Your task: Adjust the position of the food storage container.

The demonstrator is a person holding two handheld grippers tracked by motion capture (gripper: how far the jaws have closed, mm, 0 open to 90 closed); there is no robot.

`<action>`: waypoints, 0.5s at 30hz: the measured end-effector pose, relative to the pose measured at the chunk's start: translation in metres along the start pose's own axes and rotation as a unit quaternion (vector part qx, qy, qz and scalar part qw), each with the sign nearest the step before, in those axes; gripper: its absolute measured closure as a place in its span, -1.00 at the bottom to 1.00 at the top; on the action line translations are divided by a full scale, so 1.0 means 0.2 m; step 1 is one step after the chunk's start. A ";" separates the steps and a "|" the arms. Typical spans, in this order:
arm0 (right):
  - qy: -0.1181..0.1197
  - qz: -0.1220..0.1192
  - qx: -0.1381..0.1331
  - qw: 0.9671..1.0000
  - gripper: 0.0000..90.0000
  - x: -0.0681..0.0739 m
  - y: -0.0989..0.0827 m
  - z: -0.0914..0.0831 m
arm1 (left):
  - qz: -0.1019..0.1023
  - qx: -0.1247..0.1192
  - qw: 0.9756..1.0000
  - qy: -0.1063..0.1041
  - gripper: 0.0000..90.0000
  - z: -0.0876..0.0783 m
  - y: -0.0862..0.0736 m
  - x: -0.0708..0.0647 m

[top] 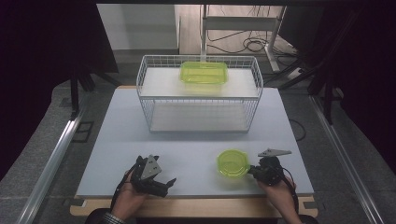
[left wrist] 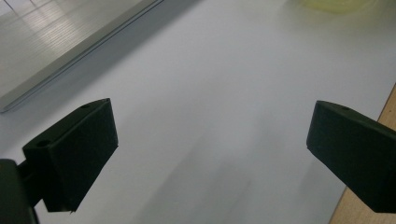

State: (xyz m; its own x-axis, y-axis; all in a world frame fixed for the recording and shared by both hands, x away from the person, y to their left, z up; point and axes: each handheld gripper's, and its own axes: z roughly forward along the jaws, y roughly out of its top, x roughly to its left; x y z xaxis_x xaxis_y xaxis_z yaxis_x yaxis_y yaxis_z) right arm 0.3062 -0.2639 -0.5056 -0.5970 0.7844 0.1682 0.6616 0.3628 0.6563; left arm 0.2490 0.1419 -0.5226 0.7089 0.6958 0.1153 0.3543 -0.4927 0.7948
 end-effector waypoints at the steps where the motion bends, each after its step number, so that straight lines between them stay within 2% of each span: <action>1: 0.002 -0.001 0.000 1.000 0.95 0.01 0.01 0.01 | 0.000 0.000 1.000 0.000 -0.96 0.00 0.00 0.00; 15: 0.043 -0.033 0.007 0.999 0.96 0.14 0.15 0.20 | -0.001 -0.003 1.000 0.001 -0.96 -0.01 0.00 0.01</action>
State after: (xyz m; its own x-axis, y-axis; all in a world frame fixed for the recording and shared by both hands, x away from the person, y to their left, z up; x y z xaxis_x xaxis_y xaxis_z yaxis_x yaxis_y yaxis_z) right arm 0.3277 -0.2112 -0.5110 -0.6760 0.7127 0.1874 0.6248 0.4195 0.6585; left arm 0.2487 0.1445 -0.5219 0.7076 0.6972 0.1145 0.3523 -0.4887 0.7982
